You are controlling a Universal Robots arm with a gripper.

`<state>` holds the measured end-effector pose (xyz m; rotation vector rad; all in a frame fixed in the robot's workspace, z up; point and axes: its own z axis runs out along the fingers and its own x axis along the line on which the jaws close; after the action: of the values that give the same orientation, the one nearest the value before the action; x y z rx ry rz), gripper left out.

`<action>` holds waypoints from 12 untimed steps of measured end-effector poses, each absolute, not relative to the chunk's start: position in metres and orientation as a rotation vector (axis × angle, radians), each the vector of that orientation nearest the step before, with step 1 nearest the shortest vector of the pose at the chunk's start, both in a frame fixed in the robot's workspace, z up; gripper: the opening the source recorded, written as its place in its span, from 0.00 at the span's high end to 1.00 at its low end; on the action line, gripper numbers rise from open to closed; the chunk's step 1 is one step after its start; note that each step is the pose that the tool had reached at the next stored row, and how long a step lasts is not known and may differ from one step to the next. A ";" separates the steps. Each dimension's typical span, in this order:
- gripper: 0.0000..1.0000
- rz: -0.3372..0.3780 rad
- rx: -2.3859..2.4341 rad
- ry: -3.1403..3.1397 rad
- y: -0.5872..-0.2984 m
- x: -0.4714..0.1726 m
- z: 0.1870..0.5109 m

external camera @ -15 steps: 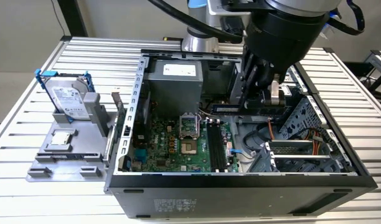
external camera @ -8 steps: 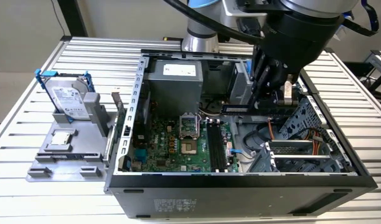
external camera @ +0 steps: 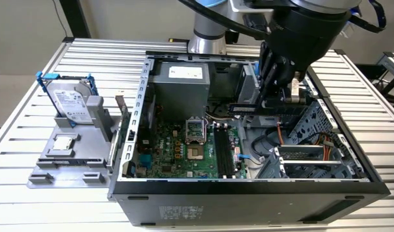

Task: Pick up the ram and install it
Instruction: 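Pick up the ram and move it above insertion slot, then insert the ram into the slot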

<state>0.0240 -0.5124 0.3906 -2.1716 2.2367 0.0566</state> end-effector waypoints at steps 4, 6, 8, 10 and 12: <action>1.00 0.055 -2.172 2.237 -0.496 0.024 0.391; 1.00 0.054 -2.173 2.238 -0.488 0.024 0.391; 1.00 0.053 -2.173 2.238 -0.480 0.024 0.391; 1.00 0.052 -2.173 2.239 -0.472 0.024 0.391; 1.00 0.051 -2.174 2.239 -0.465 0.024 0.391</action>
<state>0.0240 -0.4648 0.3906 -2.1740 2.2393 0.0511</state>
